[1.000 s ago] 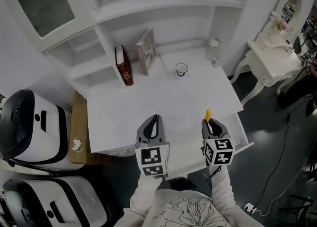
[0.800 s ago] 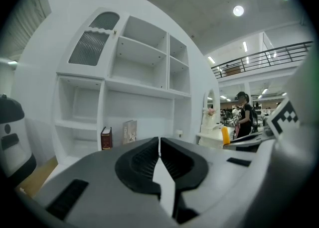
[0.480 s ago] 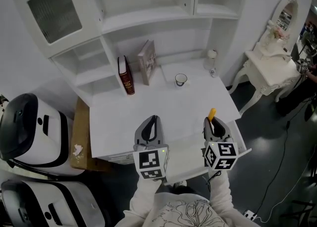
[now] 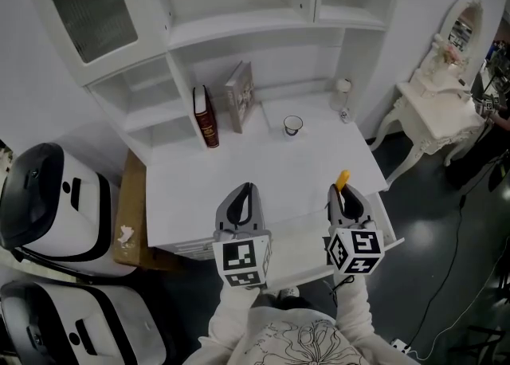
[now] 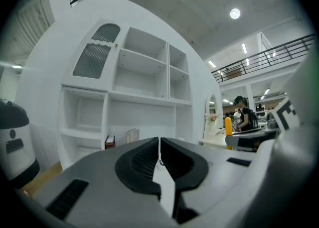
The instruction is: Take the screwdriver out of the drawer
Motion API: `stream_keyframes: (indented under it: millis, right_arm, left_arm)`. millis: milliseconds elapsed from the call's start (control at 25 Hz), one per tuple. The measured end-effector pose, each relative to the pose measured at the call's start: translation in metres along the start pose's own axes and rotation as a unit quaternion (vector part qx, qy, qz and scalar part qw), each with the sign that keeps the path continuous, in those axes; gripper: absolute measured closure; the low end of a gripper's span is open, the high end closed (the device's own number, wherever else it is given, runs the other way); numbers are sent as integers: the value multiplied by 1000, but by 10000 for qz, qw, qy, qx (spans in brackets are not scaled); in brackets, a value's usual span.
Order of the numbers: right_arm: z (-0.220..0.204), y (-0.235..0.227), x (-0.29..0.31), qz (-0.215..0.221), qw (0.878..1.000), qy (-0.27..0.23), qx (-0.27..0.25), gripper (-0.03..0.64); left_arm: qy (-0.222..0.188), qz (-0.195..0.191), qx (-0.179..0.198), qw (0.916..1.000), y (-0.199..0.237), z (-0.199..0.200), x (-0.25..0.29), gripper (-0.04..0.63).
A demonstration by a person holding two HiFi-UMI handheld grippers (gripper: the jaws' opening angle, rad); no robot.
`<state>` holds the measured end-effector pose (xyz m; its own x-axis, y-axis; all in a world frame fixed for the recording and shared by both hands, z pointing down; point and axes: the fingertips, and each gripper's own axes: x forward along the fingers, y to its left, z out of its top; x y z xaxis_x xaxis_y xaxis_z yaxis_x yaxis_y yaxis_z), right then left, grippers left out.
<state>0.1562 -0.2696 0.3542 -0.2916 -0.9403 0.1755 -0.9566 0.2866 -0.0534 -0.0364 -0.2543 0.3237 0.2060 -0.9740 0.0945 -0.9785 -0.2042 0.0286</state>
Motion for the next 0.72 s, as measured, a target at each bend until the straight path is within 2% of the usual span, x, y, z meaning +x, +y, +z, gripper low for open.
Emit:
stream_keyframes:
  millis: [720]
  right_arm:
    - [-5, 0, -4, 62, 9999, 67, 71, 546]
  left_arm:
    - [40, 38, -9, 10000, -4, -3, -5, 583]
